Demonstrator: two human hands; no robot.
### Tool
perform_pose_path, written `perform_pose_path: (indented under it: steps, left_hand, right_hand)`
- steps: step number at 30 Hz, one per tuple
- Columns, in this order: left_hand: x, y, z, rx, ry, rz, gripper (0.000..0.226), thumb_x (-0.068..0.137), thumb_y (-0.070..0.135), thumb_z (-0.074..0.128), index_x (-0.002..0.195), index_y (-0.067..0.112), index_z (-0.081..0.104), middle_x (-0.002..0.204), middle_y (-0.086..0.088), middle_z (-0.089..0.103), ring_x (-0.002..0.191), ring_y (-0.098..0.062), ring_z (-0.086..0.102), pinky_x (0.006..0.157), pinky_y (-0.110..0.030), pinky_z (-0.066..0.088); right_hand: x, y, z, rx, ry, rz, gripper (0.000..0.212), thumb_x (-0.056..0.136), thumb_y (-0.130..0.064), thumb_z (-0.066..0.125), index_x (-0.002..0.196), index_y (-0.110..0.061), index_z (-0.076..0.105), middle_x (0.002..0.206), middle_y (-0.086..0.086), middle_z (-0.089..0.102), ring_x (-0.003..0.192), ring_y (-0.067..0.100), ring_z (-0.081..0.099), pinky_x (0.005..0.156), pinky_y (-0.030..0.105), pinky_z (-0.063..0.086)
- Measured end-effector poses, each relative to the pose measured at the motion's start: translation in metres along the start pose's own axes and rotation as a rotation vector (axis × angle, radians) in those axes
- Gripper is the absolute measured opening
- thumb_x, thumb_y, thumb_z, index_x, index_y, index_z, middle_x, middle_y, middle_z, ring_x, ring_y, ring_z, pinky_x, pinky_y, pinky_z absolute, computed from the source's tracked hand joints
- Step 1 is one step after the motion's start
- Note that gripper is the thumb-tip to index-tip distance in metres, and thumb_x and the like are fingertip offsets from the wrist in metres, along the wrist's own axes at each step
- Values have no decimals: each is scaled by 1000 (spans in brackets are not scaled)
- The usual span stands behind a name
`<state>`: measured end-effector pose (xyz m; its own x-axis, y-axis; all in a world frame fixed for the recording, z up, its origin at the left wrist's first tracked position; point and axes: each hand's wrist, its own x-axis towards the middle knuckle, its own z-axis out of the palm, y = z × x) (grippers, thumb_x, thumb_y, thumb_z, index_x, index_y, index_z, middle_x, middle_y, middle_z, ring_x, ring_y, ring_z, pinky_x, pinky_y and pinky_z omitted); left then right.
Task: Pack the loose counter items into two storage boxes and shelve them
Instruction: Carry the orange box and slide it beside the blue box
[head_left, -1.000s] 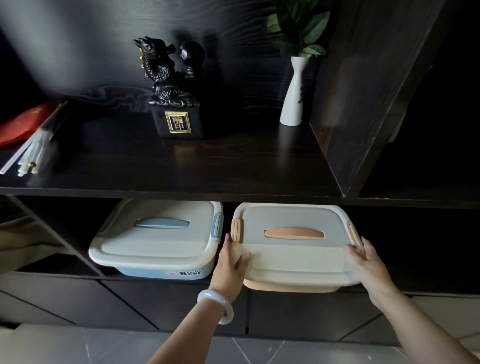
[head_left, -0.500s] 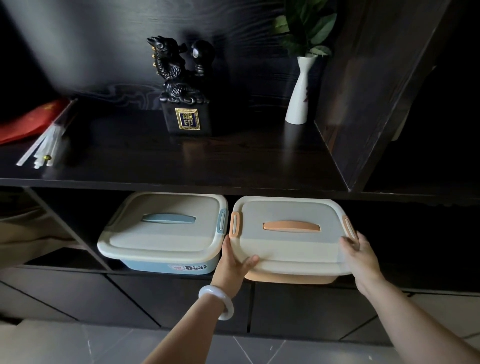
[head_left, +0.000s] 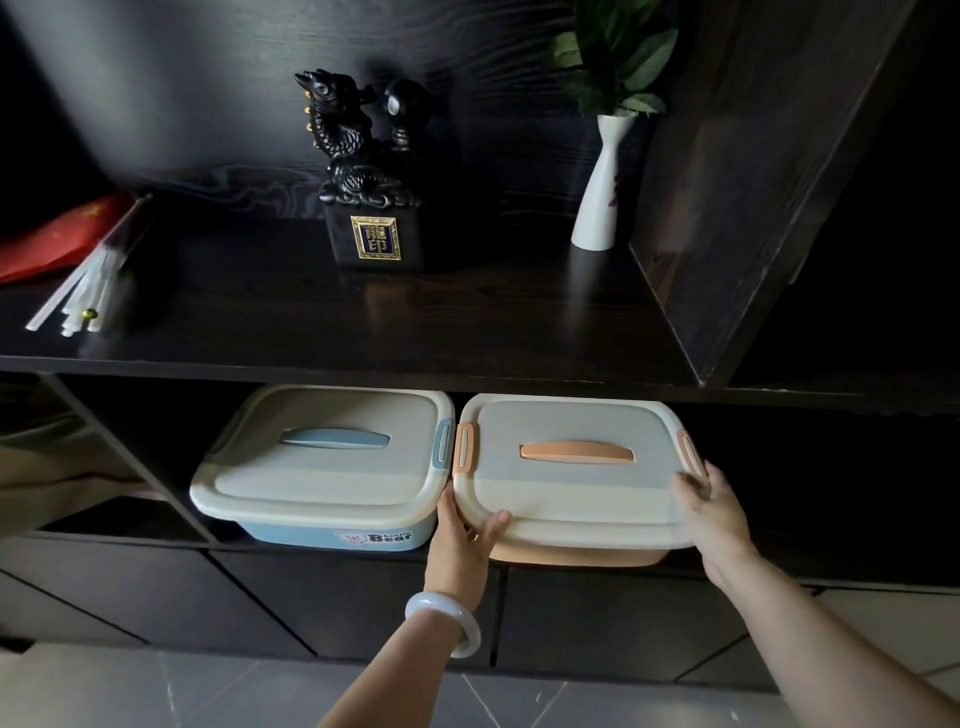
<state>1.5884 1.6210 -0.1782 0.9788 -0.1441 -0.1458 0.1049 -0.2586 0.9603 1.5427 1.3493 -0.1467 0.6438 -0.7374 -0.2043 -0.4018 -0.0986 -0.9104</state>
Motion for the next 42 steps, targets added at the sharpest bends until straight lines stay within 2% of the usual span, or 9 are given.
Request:
perform_pose_path:
  steps: [3,8,12,15,20,25,31,36,42]
  left_hand:
    - [0,1,4,1,13,-2,67,86,39,70,141,19,37,125,4,61,115,-16,59,100,-34,47]
    - [-8,4,16,-61,90,-106,55,83,38,75,120,12,44,105,6,65,102,-17,62,84,-27,45]
    - [-13,-2,24,-87,30,-104,72,75,47,79,131,18,42,120,7,63,113,-12,59,96,-25,45]
    - [-13,-2,27,-122,-16,-103,77,72,58,76,133,21,47,119,10,66,114,-10,60,100,-27,45]
    - [-7,8,26,-124,-30,-138,55,88,40,67,133,17,46,118,5,65,110,-11,59,93,-20,38]
    - [-5,7,25,-141,-29,-113,57,89,36,67,136,14,45,121,3,65,112,-12,59,103,-26,40]
    - [-4,5,27,-172,-38,-123,61,88,37,69,139,18,42,124,5,62,117,-14,57,97,-22,37]
    - [-3,6,28,-191,-44,-142,65,87,34,70,142,18,40,128,4,60,119,-16,55,99,-23,36]
    - [-10,3,29,-184,-36,-152,67,88,36,69,143,20,35,129,4,57,124,-17,52,101,-24,35]
  right_hand:
    - [6,-4,-6,-48,-18,26,50,94,-27,58,141,-18,42,117,6,58,100,19,51,85,31,39]
    - [15,-17,-3,-158,-28,70,51,89,-34,63,132,-17,41,103,7,56,88,25,53,74,32,43]
    - [14,-15,1,-194,-33,74,61,89,-38,63,142,-22,37,108,6,55,92,24,52,75,31,41]
    - [18,-14,-1,-201,-30,73,62,89,-39,63,142,-20,39,115,10,58,95,27,54,75,31,43]
    - [23,-17,3,-234,-28,83,70,88,-46,62,147,-23,33,124,14,56,108,34,57,81,37,49]
    - [22,-15,6,-255,-29,81,72,90,-45,60,150,-23,27,130,16,53,115,36,54,84,38,46]
    - [23,-15,4,-265,-43,88,76,91,-46,59,153,-24,21,138,15,48,122,36,51,89,38,44]
    - [24,-16,2,-272,-57,98,77,90,-46,60,153,-23,21,140,15,47,123,35,50,93,38,44]
    - [22,-11,0,-258,-64,85,76,89,-43,62,151,-20,26,136,15,51,121,34,51,86,34,43]
